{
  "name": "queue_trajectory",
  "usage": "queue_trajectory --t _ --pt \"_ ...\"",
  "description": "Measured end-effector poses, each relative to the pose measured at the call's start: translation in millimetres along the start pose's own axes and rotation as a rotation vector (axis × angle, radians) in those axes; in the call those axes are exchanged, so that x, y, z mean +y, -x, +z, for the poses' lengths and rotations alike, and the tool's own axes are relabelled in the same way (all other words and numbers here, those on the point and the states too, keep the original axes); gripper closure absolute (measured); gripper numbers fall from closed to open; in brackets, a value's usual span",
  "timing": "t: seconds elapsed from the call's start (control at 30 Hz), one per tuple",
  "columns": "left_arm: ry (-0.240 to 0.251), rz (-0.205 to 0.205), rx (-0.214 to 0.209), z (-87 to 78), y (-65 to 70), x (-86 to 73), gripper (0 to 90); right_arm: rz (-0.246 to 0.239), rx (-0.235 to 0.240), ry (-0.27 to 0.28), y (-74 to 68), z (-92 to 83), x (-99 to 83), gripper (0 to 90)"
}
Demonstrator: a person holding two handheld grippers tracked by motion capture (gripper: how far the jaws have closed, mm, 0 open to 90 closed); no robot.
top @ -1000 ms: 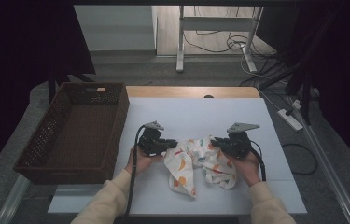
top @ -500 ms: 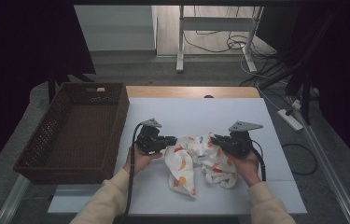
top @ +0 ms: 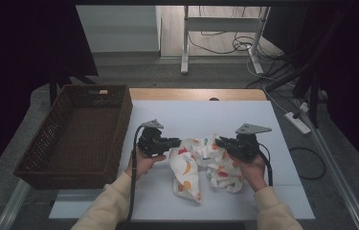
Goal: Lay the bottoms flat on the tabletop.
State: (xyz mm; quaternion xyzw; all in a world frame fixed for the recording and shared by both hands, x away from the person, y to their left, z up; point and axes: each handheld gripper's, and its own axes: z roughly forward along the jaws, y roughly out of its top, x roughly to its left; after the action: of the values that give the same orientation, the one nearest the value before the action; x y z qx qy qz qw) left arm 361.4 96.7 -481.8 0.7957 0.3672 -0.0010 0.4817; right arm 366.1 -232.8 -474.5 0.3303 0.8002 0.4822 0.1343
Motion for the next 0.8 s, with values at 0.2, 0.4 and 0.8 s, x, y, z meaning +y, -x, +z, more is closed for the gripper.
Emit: queue_trajectory --t 0.2,0.4,0.8 --pt "0.021 -0.004 0.001 -5.4 0.6 2.4 82.2 -0.007 0.006 0.035 -5.5 -3.9 6.8 80.8" --pt "0.043 -0.008 -0.011 -12.1 2.7 5.7 82.3 -0.003 0.015 0.056 -8.1 -6.0 10.9 80.8" --pt "0.074 0.002 -0.012 -21.3 8.5 13.7 82.3 -0.009 0.018 0.104 -12.5 -13.8 20.7 80.8"
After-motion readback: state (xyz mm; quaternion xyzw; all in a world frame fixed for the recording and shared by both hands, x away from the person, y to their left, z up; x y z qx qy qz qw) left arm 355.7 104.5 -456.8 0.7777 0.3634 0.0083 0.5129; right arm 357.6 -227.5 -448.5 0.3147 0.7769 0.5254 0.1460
